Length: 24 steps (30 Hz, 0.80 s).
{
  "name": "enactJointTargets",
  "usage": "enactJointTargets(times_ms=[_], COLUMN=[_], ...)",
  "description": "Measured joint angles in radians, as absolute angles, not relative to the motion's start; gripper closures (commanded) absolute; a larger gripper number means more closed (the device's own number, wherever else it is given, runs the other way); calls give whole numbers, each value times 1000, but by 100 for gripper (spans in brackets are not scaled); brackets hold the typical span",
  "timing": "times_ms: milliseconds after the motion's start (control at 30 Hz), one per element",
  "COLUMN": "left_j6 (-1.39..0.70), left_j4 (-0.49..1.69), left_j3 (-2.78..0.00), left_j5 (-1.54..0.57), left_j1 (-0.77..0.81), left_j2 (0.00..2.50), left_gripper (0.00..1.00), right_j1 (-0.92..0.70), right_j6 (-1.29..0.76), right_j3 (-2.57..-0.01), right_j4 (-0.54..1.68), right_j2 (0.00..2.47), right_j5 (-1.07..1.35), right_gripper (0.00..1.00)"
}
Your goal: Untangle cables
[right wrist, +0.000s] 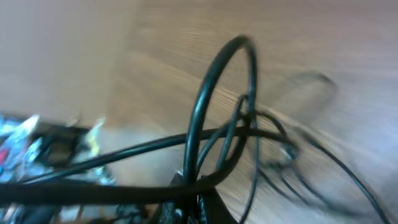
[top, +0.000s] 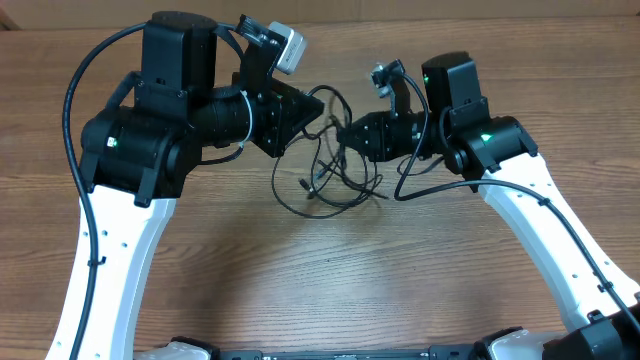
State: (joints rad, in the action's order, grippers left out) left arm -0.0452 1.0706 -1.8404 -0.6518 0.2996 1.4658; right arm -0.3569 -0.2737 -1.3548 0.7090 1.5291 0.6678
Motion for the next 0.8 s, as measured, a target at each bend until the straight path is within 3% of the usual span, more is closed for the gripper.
enactJointTargets(times_ms=[200,467,800], left_j6=[-45,-45,-46], left_j4=[1102,1106,1107], left_j3=[-1840,-1842,-1842], left_j5=[-505,-429,-429], left_j1=[285,154,-87], left_j2=[1466,1464,1453], left_gripper=[96,96,94], right_j1=[-363,-355,-268], right_j6=[-427,-531,-584], right_j3=[-1356,-1355,-1355], right_j4=[979,1106,1091], right_j2=[1529,1529,1529], right_j5=[279,-68,-151], right_gripper=[96,96,96])
